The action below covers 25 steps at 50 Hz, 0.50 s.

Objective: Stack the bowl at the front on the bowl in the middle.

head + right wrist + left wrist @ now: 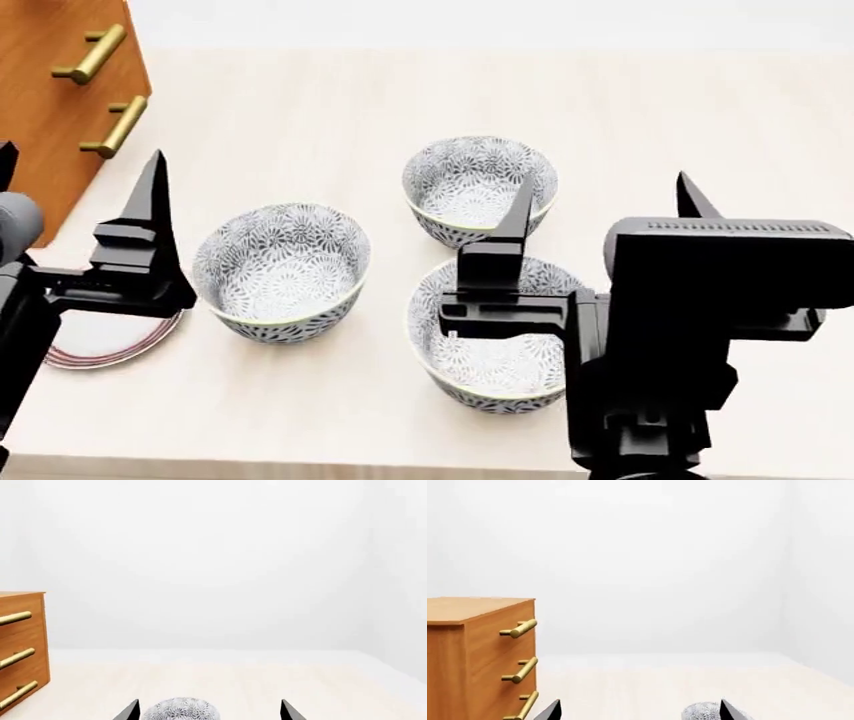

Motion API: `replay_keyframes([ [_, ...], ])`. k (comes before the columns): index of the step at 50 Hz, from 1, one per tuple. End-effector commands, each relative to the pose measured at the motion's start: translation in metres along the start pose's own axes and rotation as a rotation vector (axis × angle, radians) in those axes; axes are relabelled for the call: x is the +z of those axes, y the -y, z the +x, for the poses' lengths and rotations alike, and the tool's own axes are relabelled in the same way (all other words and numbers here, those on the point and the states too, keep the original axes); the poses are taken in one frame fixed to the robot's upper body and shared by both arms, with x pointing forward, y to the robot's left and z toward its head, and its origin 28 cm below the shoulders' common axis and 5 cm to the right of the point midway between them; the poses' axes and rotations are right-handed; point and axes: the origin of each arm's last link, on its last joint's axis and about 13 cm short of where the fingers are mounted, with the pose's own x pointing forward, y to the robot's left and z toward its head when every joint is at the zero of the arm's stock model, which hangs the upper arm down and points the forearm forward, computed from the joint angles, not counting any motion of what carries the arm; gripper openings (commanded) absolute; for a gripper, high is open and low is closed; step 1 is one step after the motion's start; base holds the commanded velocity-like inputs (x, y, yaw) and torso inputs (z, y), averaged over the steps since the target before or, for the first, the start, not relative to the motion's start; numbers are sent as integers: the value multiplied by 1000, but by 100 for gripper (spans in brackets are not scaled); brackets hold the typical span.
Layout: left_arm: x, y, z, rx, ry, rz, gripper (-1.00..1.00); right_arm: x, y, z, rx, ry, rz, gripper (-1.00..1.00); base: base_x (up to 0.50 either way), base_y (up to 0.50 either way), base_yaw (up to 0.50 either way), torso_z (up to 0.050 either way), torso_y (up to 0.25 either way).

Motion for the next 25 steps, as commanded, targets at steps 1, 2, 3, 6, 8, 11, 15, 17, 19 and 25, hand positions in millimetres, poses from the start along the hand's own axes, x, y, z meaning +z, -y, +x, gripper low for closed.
replay_keyframes([
  [1, 9, -1, 1, -3, 33, 9, 100, 6, -1, 6, -31, 4, -31, 100, 0, 500, 0, 0, 0],
  [2, 8, -1, 2, -1, 32, 13, 100, 5, -1, 6, -30, 4, -33, 100, 0, 500, 0, 0, 0],
  [3, 8, -1, 1, -2, 33, 13, 100, 5, -1, 6, -27, 3, -30, 100, 0, 500, 0, 0, 0],
  [6, 6, 0, 1, -3, 34, 13, 100, 4, -2, 6, -25, 2, -31, 100, 0, 500, 0, 0, 0],
  [8, 6, -1, 1, 0, 33, 15, 100, 3, -2, 7, -24, -2, -32, 100, 0, 500, 0, 0, 0],
  [11, 6, -1, 1, 3, 34, 11, 100, 3, -2, 6, -24, -2, -35, 100, 0, 500, 0, 0, 0],
  [15, 6, -1, 1, 3, 36, 11, 100, 1, -2, 7, -13, -1, -27, 100, 0, 362, 0, 0, 0],
  [17, 6, -1, 1, 3, 37, 12, 100, 0, -3, 7, -17, -4, -33, 100, 0, 0, 0, 0, 0],
  [19, 6, -1, 1, 3, 38, 11, 100, -2, -3, 8, -21, -6, -44, 100, 0, 0, 0, 0, 0],
  [25, 6, -1, 1, 7, 39, 10, 100, 0, -4, 7, -22, 3, -52, 100, 0, 0, 0, 0, 0],
])
